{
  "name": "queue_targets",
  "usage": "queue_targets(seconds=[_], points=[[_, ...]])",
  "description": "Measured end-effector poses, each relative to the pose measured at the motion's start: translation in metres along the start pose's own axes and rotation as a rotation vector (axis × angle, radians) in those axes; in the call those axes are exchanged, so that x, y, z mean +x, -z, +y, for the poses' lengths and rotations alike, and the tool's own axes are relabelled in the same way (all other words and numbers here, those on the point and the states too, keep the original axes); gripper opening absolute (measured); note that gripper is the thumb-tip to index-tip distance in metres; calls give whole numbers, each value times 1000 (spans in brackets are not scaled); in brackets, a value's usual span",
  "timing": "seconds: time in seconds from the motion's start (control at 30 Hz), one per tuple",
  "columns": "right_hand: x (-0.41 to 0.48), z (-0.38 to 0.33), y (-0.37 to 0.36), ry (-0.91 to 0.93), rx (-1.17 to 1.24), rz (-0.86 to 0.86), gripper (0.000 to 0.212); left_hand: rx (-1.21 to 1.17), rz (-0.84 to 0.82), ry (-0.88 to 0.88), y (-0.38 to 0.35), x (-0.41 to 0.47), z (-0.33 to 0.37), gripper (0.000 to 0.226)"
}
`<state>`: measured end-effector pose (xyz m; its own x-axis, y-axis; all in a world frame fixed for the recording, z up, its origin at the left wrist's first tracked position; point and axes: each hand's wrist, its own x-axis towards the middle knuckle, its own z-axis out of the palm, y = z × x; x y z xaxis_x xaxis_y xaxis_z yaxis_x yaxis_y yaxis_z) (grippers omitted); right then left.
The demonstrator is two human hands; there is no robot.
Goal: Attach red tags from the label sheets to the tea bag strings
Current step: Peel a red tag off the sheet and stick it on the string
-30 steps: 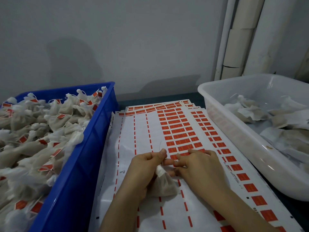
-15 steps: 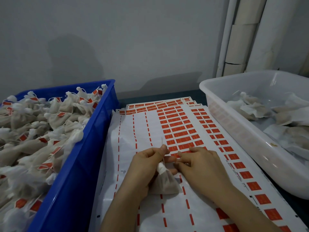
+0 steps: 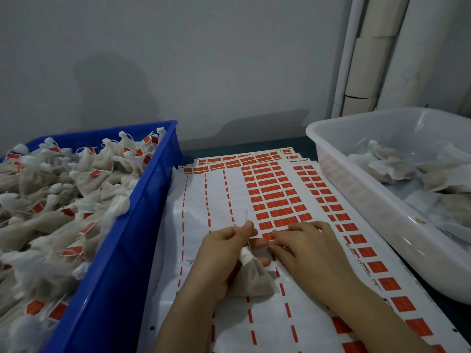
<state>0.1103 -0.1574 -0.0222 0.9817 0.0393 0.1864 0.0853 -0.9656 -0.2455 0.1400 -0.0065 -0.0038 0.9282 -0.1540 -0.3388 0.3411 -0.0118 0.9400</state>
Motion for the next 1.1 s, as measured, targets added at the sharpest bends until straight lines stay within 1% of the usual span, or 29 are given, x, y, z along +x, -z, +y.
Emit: queue_targets(seconds=[0.2, 0.47, 0.63, 0.77, 0.93, 1.1], points=[[1, 1, 1, 17, -16, 2, 39, 7, -6, -2, 1, 2, -1, 25], [4, 6, -3, -19, 44, 61, 37, 0, -6, 3, 2, 2, -1, 25], [7, 11, -5, -24, 82, 54, 34, 13, 2, 3, 3, 2, -1, 25], [8, 9, -8, -53, 64, 43, 38, 27, 19, 5, 3, 3, -2, 25], [9, 7, -11, -54, 46, 90, 32, 27, 33, 6, 3, 4, -4, 25], [7, 4, -10, -75, 71, 106, 31, 34, 42, 18, 3, 4, -4, 27]])
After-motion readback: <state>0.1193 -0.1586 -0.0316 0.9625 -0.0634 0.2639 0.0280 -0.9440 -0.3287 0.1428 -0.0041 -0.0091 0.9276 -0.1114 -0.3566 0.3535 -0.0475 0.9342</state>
